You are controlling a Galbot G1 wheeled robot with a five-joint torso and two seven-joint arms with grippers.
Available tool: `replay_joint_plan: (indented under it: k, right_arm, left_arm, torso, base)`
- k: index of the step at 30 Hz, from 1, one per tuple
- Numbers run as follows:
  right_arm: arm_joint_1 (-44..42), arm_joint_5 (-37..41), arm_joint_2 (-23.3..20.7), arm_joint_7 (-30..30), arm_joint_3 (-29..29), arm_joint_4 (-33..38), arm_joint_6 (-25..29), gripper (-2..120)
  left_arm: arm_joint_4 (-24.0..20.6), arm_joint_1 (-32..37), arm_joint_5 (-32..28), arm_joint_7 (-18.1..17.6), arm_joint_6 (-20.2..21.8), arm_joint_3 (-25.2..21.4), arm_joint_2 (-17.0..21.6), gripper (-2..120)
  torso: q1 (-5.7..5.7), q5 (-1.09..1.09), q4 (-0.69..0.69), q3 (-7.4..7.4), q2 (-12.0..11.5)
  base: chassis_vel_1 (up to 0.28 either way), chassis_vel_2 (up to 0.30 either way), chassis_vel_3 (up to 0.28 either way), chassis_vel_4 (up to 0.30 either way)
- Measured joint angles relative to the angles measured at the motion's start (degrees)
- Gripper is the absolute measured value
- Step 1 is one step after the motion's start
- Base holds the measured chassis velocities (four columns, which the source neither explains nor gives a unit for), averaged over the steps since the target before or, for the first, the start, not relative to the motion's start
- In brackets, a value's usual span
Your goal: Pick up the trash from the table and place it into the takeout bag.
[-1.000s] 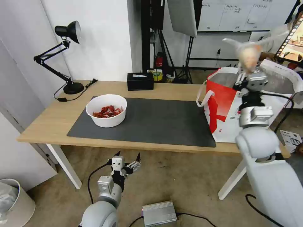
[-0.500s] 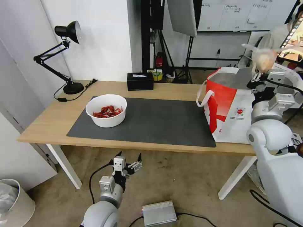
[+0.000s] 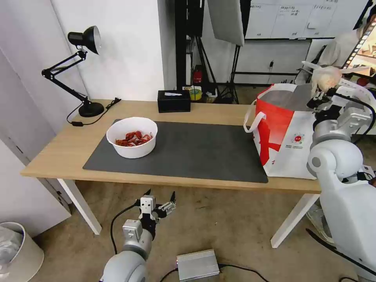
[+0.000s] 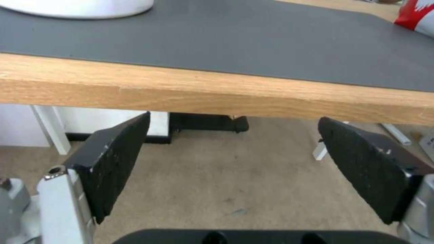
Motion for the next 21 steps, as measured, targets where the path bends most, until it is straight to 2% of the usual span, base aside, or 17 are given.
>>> replay_joint_plan:
  k: [2,5,6,13,14,17,18,21]
  right_arm:
    - [0.0,0.37,0.0,0.22,0.0,0.17,-0.35,10]
    - [-0.18,0.76,-0.16,0.86,0.18,1.0,-1.27,22]
    - [-0.18,0.76,-0.16,0.86,0.18,1.0,-1.27,22]
    - [-0.19,1.23,-0.32,1.85,0.38,1.89,-2.04,52]
    - [-0.19,1.23,-0.32,1.85,0.38,1.89,-2.04,52]
    - [-0.37,1.46,-0.24,2.18,0.43,2.28,-2.23,65]
    - [-0.37,1.46,-0.24,2.18,0.43,2.28,-2.23,65]
    - [-0.61,1.49,-0.14,2.57,0.47,2.32,-2.53,80]
  left_arm:
    - [0.0,-0.02,-0.01,0.0,0.01,0.02,-0.02,100]
    - [-0.09,-0.05,-0.02,-0.05,0.03,0.11,-0.12,100]
    - [-0.09,-0.05,-0.02,-0.05,0.03,0.11,-0.12,100]
    - [-0.82,0.11,0.01,-0.12,0.51,-0.02,-0.17,100]
    - [-0.82,0.11,0.01,-0.12,0.51,-0.02,-0.17,100]
    - [-0.88,0.22,0.03,-0.15,0.54,-0.08,-0.12,100]
    - [-0.88,0.22,0.03,-0.15,0.54,-0.08,-0.12,100]
    - [-0.88,-0.03,0.02,-0.19,0.57,-0.1,-0.04,100]
  torso:
    - [0.0,0.0,0.0,0.0,0.0]
    - [0.0,0.0,0.0,0.0,0.0]
    - [0.0,0.0,0.0,0.0,0.0]
    - [0.0,0.0,0.0,0.0,0.0]
    - [0.0,0.0,0.0,0.0,0.0]
    - [0.0,0.0,0.0,0.0,0.0]
    - [0.0,0.0,0.0,0.0,0.0]
    - [0.0,0.0,0.0,0.0,0.0]
  base:
    - [0.0,0.0,0.0,0.0]
    - [0.0,0.0,0.0,0.0]
    - [0.0,0.0,0.0,0.0]
    - [0.0,0.0,0.0,0.0]
    - [0.0,0.0,0.0,0.0]
    - [0.0,0.0,0.0,0.0]
    - [0.0,0.0,0.0,0.0]
    - [0.0,0.0,0.0,0.0]
